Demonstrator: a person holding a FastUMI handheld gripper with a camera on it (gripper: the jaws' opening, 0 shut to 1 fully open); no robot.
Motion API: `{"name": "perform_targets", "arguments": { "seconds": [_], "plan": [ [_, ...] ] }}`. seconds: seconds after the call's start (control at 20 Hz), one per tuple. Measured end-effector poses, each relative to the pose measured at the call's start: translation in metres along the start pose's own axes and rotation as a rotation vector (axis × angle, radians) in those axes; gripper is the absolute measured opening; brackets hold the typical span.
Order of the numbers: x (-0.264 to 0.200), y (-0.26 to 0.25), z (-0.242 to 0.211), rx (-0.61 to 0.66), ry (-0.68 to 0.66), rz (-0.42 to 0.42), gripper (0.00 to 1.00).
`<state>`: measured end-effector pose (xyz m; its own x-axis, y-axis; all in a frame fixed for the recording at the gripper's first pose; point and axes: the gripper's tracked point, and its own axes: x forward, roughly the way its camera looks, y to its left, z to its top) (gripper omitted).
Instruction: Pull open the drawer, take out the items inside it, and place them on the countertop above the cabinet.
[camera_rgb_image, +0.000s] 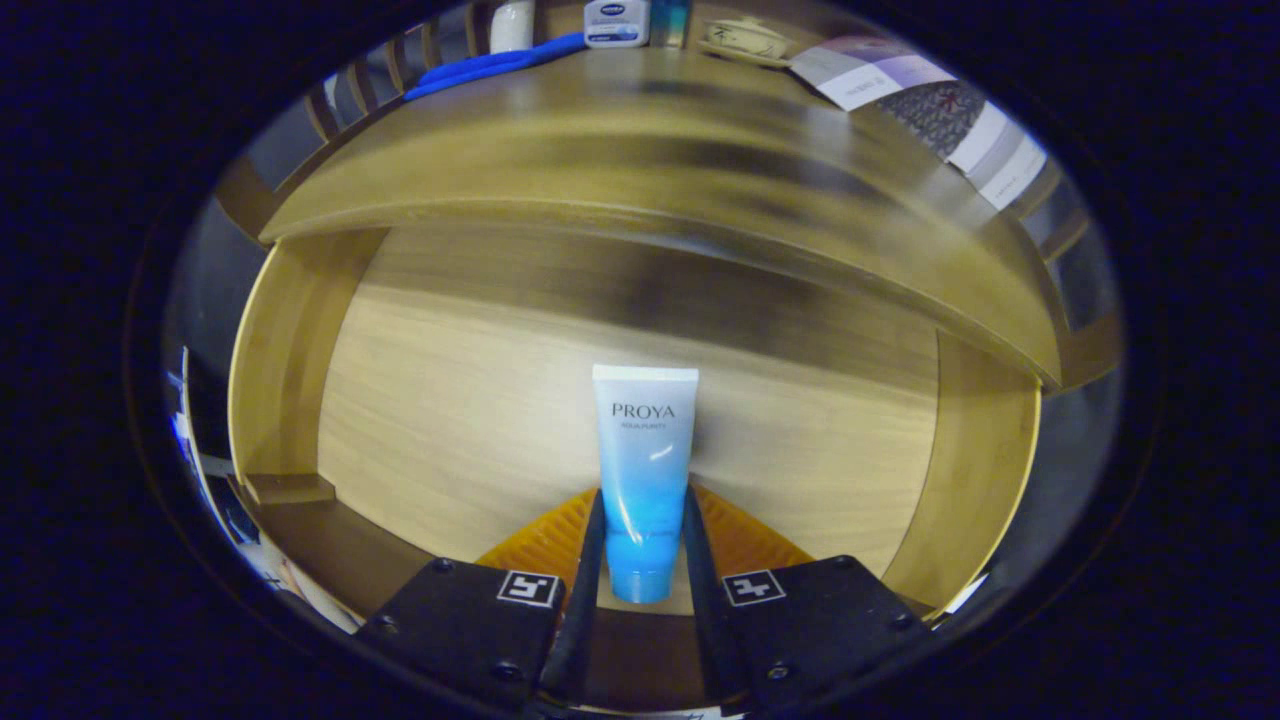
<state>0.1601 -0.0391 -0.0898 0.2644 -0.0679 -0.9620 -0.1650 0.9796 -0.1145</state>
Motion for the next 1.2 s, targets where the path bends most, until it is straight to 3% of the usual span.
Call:
{"name": "perform_targets", "arguments": {
  "seconds": [0.75, 1.2],
  "plan": [
    [-0.090, -0.004, 0.062, 0.017, -0.213, -0.004, 0.46],
    [-0.081, -0.013, 0.149, 0.121, -0.314, -0.005, 0.46]
  ]
}}
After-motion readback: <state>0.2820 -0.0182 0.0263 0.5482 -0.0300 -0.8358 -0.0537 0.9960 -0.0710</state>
